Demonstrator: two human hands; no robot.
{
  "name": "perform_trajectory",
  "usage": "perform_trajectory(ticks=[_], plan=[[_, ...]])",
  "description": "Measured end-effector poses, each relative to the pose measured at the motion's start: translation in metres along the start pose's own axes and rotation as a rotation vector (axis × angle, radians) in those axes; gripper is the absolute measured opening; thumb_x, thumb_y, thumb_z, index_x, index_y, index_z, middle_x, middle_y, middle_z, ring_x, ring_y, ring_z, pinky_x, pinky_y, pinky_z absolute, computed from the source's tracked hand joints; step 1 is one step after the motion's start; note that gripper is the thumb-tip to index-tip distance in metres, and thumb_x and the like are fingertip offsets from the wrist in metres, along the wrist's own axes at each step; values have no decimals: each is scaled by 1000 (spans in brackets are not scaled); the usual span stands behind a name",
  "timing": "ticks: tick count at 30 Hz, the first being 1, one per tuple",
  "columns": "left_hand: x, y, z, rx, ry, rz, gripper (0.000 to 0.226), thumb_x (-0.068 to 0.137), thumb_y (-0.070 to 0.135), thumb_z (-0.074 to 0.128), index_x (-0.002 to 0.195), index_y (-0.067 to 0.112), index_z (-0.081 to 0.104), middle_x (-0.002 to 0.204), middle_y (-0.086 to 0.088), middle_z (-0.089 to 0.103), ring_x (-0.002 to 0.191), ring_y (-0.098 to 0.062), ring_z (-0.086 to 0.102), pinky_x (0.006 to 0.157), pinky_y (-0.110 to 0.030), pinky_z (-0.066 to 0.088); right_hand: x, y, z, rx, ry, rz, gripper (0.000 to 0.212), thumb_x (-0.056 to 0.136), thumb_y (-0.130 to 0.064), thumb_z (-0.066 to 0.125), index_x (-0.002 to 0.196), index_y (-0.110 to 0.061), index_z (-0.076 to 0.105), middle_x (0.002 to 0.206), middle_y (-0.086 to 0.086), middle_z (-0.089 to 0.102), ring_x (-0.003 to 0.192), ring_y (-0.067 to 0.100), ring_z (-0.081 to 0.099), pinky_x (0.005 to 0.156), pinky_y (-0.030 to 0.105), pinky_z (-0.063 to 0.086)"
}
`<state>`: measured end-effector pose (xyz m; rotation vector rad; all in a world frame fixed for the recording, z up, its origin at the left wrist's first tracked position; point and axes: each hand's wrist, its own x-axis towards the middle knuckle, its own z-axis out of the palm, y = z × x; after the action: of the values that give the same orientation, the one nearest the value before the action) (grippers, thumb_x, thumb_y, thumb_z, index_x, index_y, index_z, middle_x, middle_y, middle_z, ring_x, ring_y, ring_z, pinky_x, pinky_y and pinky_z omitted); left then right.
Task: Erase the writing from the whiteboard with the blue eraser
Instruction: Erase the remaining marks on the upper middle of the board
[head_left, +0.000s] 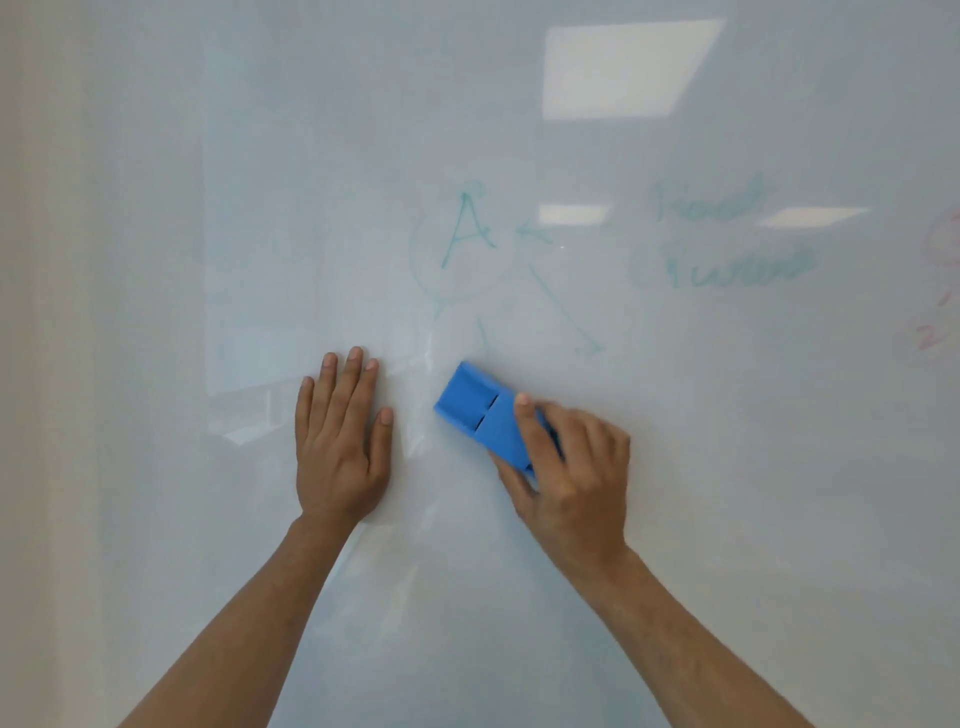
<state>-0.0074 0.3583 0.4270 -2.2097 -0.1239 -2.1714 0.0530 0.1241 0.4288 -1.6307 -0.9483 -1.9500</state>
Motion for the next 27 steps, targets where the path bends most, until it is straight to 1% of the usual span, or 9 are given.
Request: perform_trajectory(ticks=[5,8,11,15,17,18,20,23,27], plan=[[0,-3,0,10,7,17,51,102,28,34,151,12,33,158,-5,30,149,-25,22,121,-51,18,-49,-14,-1,67,-149,-345,36,80,-26,79,113,-12,74,103,9,72,84,25,65,74,39,47],[0,-1,-1,12,15,25,51,101,27,35,149,10,36,157,-7,33,148,-26,24,119,-53,21,-42,2,-5,62,-143,-390,35,84,-27,73,116,-11,73,105,10,72,85,26,65,77,39,44],[3,2,-4,19,26,27,50,99,26,38,145,8,43,153,-9,40,146,-27,30,117,-52,25,-6,39,-16,35,-53,-204,40,91,-34,64,119,-7,71,103,13,71,85,32,66,77,40,42],[20,7,-12,39,69,-27,46,96,27,41,137,7,51,142,-10,52,132,-29,44,110,-39,28,49,94,-28,-57,127,227,50,84,-34,75,124,-5,65,106,16,67,90,36,60,76,43,43],[36,10,-14,31,82,-13,46,97,26,40,138,8,50,143,-10,50,132,-29,43,110,-40,28,65,99,-28,-64,165,348,56,83,-35,78,128,-6,62,108,16,66,94,35,57,76,44,44],[46,12,-14,22,87,0,47,97,26,40,140,8,49,145,-10,49,135,-29,41,111,-42,27,68,94,-25,-65,180,354,56,84,-35,78,128,-5,62,108,16,65,94,34,56,76,45,44],[63,15,-11,-12,77,1,49,98,27,39,143,8,45,150,-10,43,142,-27,35,117,-44,23,62,77,-17,-51,168,250,52,85,-35,76,125,-4,64,106,15,66,92,31,55,75,44,44],[72,17,-7,-44,26,-6,52,99,28,35,149,11,37,156,-7,34,148,-22,24,122,-44,15,35,51,-8,2,59,-41,46,88,-35,72,123,-5,67,103,11,69,85,30,60,73,41,45],[69,13,-3,-46,-5,11,52,101,25,32,150,10,34,158,-6,31,149,-21,21,122,-47,15,21,52,-7,2,-24,-281,49,88,-35,71,128,-9,56,103,9,70,84,27,65,72,40,46]])
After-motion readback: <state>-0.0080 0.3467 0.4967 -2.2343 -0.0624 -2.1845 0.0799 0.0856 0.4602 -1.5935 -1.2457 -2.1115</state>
